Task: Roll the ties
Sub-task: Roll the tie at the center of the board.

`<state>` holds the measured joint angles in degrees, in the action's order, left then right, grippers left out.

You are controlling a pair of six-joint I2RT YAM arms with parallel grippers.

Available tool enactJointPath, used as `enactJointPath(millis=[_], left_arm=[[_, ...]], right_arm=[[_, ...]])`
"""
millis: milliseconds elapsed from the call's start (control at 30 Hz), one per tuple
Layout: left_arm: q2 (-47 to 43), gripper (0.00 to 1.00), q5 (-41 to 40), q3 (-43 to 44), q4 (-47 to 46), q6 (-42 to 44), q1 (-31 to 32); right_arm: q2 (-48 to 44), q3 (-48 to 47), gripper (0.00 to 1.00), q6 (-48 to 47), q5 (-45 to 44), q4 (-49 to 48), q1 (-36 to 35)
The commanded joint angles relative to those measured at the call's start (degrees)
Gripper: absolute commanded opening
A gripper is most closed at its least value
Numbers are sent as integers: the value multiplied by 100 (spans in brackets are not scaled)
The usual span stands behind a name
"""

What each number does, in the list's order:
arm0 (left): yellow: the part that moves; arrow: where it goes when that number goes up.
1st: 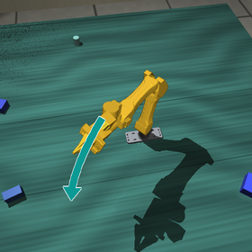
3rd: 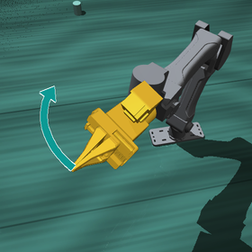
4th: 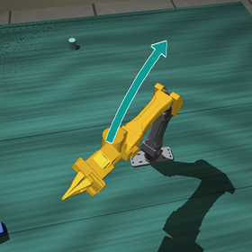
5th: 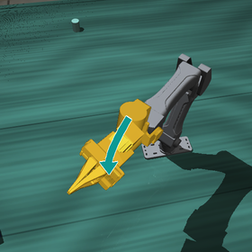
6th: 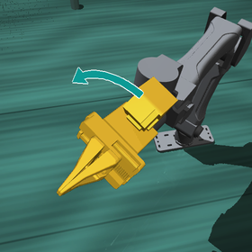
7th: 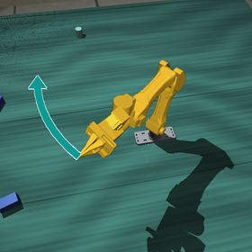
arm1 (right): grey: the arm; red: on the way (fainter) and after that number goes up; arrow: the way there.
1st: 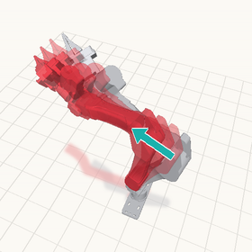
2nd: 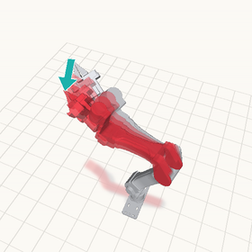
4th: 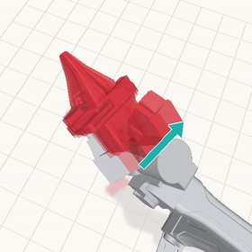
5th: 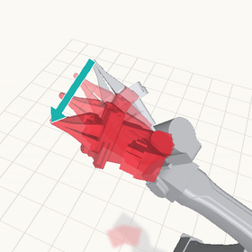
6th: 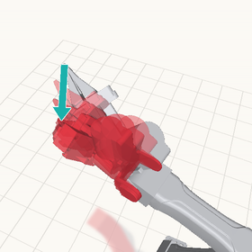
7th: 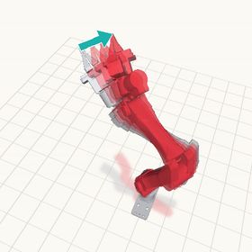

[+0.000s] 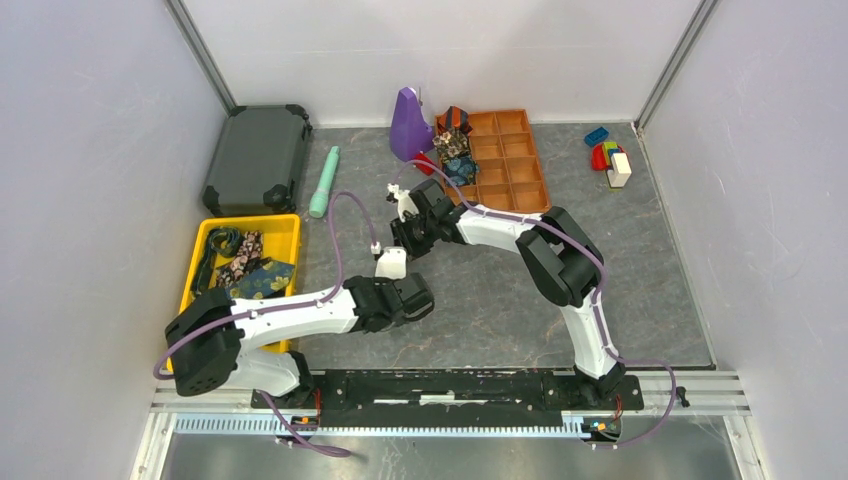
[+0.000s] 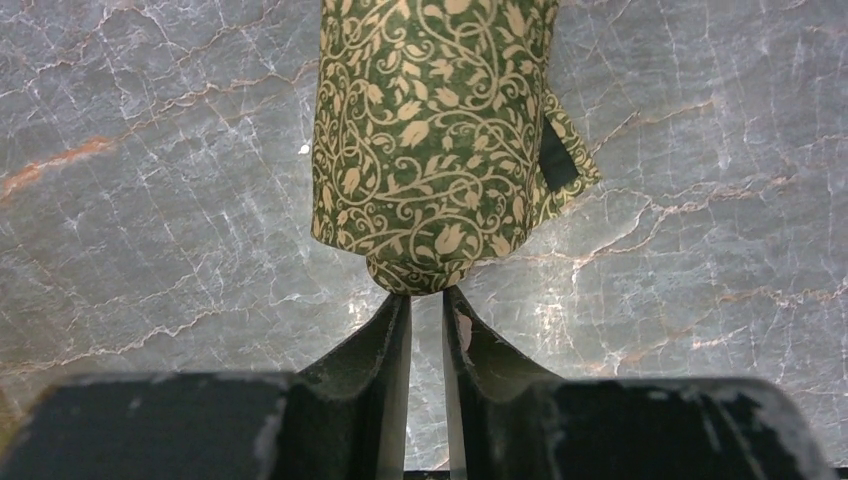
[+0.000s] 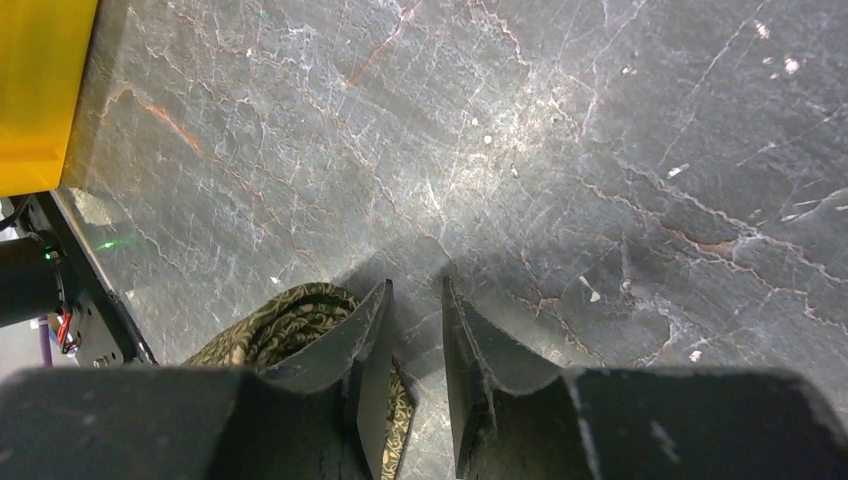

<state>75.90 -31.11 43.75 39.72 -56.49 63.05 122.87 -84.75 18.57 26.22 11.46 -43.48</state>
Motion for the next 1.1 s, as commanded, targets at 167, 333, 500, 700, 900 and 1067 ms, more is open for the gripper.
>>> enactJointPath(millis=[167,333,500,700,900,1067], left_arm=[[156,23,-452,103,-597,339,-84],[335,23,-560,235,-525,393,-86],[374,23,-631,218,-492,341,-90],[215,23,-552,198,-417,390,-82],[-17,26,-342,335,95,416,-74],[-467,29,-174,291,702,232,-69]], right_arm=[[-127,369,30,-124,367,-109,-20],[-292,658,30,-90,393,-200,-70],[-550,1018,29,55,437,-369,-123],[-680,1268,29,195,448,-549,-152],[-509,1097,28,241,282,-453,-116],[-439,1042,27,240,142,-392,-99]])
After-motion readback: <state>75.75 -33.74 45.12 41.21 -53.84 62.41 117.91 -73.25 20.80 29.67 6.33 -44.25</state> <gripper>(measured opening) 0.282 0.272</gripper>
